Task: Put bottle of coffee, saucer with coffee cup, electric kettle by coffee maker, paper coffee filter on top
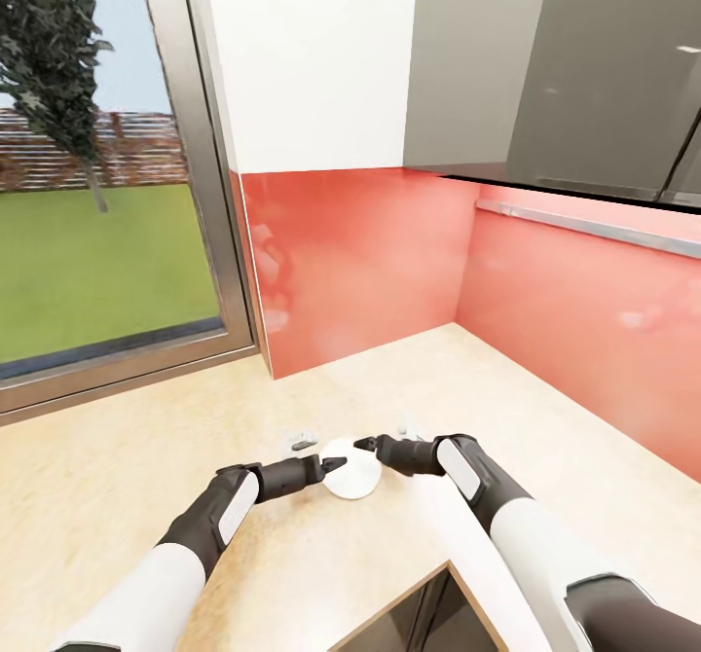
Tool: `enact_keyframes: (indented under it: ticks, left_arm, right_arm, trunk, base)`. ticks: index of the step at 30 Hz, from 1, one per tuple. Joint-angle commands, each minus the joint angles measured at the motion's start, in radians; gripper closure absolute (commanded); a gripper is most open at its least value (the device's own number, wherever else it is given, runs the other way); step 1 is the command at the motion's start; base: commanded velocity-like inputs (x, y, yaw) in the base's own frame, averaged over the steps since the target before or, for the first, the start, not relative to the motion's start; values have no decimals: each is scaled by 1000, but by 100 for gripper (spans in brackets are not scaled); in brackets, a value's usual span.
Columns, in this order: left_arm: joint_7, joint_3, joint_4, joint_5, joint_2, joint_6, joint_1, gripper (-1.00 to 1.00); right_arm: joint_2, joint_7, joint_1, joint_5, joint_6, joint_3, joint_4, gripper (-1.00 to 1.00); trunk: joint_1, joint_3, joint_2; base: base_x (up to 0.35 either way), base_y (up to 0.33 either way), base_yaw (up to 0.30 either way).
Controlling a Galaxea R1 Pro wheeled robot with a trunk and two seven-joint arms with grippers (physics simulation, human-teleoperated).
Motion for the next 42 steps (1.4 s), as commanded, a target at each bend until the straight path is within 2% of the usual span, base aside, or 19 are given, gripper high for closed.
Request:
enact_keyframes:
  ticks: [1, 6, 33, 34, 42]
  left_arm:
    - [3, -2, 0, -1, 0, 9, 0, -100]
    - [3, -2, 0, -1, 0, 9, 0, -100]
    - [3, -4, -1, -1, 0, 11, 0, -100]
    - [3, -4, -1, -1, -1, 11, 0, 100]
    - [3, -3, -2, -1, 0, 11, 0, 100]
  right_arm:
    - [0, -2, 0, 14, 5, 5, 37, -100]
    - [0, -2, 0, 15, 4, 5, 61, -100]
    - [1, -2, 0, 19, 3, 5, 64, -100]
    - [1, -2, 0, 19, 3, 5, 64, -100]
    - [0, -2, 0, 19, 3, 5, 64, -100]
  trunk:
    - [1, -3, -2]
    - [1, -3, -2]
    - [1, -3, -2]
    - [1, -3, -2]
    - [1, -3, -2]
  base:
    - [0, 0, 0]
    - [0, 0, 0]
    - [0, 0, 0]
    - [0, 0, 0]
    - [0, 0, 0]
